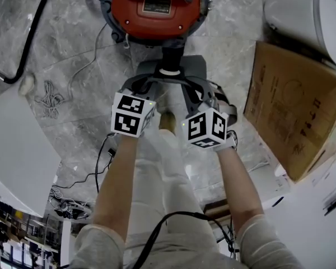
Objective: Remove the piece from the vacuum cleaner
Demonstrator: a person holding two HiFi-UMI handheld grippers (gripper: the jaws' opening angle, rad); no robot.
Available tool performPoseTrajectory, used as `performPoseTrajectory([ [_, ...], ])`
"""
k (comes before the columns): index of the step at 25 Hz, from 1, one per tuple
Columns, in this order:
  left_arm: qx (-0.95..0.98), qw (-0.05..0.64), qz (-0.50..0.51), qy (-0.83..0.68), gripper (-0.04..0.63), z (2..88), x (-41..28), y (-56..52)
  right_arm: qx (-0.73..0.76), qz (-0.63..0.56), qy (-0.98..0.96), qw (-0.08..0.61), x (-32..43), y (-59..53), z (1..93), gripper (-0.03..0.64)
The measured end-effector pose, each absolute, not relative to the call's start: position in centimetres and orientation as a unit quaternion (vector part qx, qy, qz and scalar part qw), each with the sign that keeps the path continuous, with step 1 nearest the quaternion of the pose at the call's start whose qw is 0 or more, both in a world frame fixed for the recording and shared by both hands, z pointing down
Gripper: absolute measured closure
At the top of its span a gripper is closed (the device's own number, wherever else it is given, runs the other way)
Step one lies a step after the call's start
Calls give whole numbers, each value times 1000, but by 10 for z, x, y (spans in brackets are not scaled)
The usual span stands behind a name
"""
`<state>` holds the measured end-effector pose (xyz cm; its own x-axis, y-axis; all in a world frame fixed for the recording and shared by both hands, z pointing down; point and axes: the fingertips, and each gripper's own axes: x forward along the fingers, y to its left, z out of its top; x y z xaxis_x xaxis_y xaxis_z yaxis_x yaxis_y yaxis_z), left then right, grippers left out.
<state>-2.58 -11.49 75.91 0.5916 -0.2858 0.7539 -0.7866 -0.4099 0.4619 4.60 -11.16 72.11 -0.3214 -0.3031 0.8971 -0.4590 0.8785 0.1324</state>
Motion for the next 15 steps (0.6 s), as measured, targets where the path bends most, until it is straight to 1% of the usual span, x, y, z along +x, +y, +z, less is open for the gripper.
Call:
performPoseTrajectory([
  [3,788,414,305,-340,561,756,-24,-113,245,101,-812,521,49,-110,726,592],
  [8,799,374,347,-319,561,754,-19,-98,271,234,-804,476,59,-102,751,592],
  [11,801,360,352,-322,561,753,-18,-90,273,238,-807,467,59,-99,753,592],
  [15,797,370,344,-332,561,747,-27,-86,249,212,-817,476,50,-89,746,592],
])
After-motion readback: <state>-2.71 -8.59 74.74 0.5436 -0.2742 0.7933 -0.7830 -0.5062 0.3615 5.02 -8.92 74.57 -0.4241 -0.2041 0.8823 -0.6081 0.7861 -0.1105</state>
